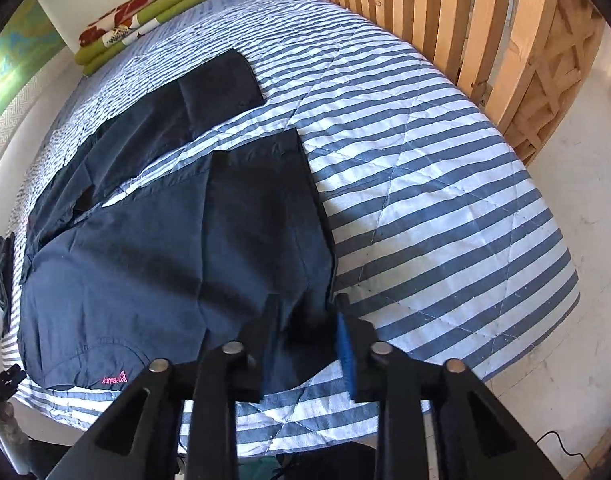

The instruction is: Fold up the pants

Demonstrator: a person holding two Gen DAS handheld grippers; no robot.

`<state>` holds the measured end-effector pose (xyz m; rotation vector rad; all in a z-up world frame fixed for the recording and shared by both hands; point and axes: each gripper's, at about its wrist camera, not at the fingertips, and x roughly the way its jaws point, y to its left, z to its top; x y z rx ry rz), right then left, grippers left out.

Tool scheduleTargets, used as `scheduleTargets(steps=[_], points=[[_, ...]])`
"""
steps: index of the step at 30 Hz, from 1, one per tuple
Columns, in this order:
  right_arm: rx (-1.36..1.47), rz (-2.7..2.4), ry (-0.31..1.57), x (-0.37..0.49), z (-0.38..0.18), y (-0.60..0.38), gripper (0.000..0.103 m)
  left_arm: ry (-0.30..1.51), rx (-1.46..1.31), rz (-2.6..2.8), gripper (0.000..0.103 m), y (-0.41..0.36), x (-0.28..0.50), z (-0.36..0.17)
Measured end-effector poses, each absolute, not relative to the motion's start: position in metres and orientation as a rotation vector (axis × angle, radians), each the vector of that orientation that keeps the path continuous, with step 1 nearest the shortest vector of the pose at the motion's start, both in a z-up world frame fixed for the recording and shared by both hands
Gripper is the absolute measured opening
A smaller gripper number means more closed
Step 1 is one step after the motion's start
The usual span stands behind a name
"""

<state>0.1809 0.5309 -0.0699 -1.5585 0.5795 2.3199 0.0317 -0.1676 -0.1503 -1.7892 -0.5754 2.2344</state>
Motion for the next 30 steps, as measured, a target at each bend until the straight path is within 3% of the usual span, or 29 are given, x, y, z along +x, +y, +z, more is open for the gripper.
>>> scheduleTargets(steps=[1,4,7,11,16,23,30], points=[[-1.569,2.326,0.567,0.183,-0.069,0.528,0.036,-0.544,-1.815,2.261,0.034,-0.163,0.032,-0.152],[-1.585,2.334,0.487,0.188,-0.07,0.517,0.037,-0.555,-1.819,2.294,0.022,-0.164,0.031,-0.155],[-1.508,2.359,0.353,0.196,-0.061,0.51,0.037,-0.631,-1.8,2.286,0.018,-0.177,0.036,-0.148],[-1.449,2.467,0.208,0.204,-0.036,0.489,0.037,-0.652,-1.757,2.307,0.016,-0.179,0.037,-0.131],[-1.509,2.675,-0.104,0.199,-0.014,0.434,0.038,-0.644,-1.673,2.342,0.014,-0.172,0.03,-0.101],[-1.796,2.728,-0.486,0.183,-0.06,0.363,0.038,-0.61,-1.619,2.374,0.013,-0.159,0.001,-0.075],[-1.853,2.655,-0.774,0.176,-0.097,0.331,0.038,-0.618,-1.598,2.39,0.013,-0.157,-0.009,-0.07]])
